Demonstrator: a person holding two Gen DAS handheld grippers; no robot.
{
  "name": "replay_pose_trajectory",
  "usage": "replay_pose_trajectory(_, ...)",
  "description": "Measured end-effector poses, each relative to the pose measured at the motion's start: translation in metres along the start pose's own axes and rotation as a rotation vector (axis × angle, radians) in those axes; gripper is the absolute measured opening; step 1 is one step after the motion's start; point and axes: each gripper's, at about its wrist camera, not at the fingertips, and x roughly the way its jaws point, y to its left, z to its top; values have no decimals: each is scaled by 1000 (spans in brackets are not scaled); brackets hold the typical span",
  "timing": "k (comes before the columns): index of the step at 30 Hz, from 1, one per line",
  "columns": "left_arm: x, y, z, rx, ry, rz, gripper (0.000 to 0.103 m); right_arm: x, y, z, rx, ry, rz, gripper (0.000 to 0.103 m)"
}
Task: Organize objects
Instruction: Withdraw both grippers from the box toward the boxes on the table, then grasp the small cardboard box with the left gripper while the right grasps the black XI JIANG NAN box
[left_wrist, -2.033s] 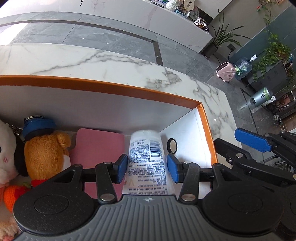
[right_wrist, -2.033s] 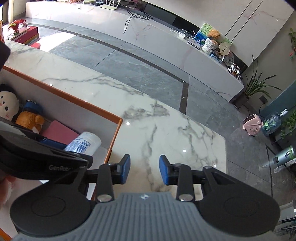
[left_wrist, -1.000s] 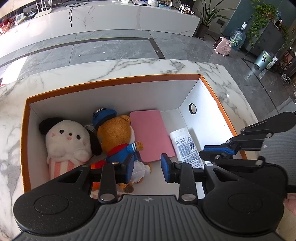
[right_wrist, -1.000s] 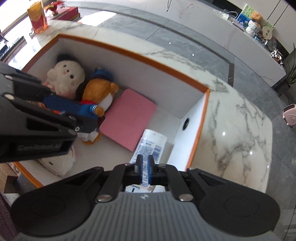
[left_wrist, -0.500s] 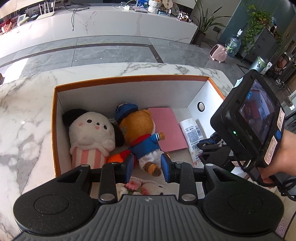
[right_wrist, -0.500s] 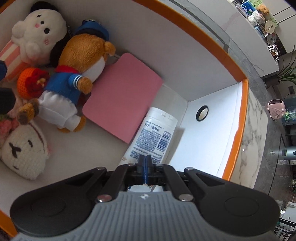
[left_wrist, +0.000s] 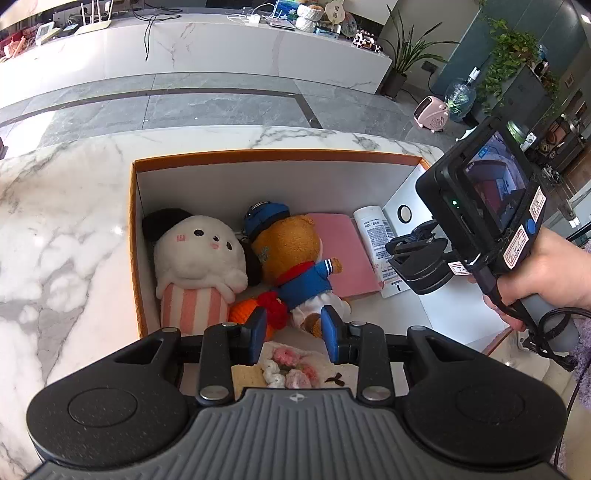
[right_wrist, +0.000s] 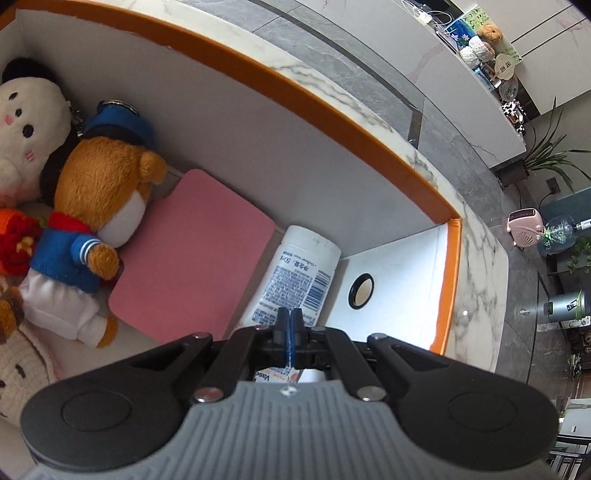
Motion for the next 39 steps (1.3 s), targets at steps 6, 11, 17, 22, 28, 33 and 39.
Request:
replay_pose_trajectory(6,-34,-12,-12,38,-42,-12,37,-55,9,-19,16,-103,90,0)
replay_pose_trajectory(11,-68,-25,-35,76,-60,-12,37,-114,18,-51,38,-229,186,2)
replay_pose_trajectory(17,-100,-28,-74,65,-93,36,47,-166,30,-98,102,-359,310,5)
replay_pose_trajectory(22,-109,-29,-114,79,-118,48,53,-170,52,-143,196,-367,406,6)
replay_pose_trajectory(28,-99,-31,-160,130,-130,117,72,-146,81,-179,339,-326,506,27)
replay_pose_trajectory(33,-80,-24,-178,10,-125,201,78,-121,102,-195,486,-296,537,46)
replay_pose_trajectory(39,-70,-15,-182,-230,-160,162,86,-103,107,-198,567,-266,539,57)
